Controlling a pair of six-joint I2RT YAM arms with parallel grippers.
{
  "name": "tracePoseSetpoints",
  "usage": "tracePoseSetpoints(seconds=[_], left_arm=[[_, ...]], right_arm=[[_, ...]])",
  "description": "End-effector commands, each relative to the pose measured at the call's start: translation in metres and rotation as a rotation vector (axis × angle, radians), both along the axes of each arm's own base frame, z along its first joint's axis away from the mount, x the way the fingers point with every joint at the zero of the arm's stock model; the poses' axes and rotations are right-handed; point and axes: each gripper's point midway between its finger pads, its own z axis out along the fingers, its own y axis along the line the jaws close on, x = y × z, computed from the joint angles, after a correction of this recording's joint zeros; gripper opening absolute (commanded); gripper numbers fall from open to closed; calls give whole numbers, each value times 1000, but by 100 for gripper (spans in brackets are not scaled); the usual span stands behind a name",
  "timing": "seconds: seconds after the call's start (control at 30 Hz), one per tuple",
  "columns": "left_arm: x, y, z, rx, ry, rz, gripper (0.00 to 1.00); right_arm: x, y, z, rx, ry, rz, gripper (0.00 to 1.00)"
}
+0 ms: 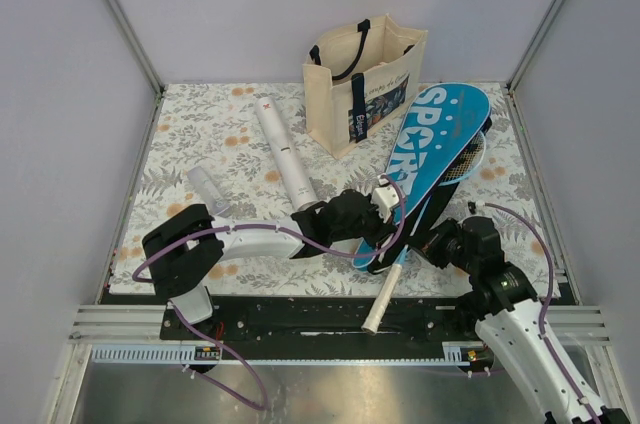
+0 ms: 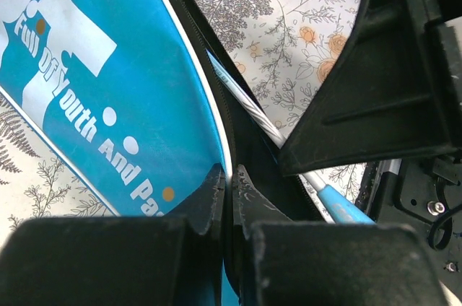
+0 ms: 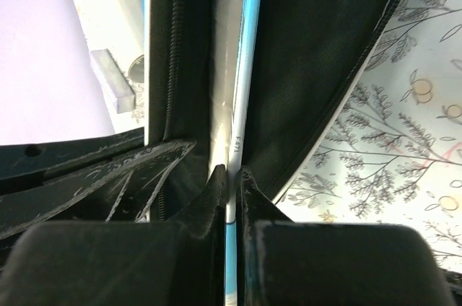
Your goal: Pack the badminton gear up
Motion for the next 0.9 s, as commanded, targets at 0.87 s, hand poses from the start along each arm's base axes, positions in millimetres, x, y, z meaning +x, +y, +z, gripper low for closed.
tracePoseSetpoints(seconds=[0.87], left_arm=[[-23, 0, 46, -185, -53, -108, 0]], right_arm=[[115, -50, 45, -131, -274, -300, 0]])
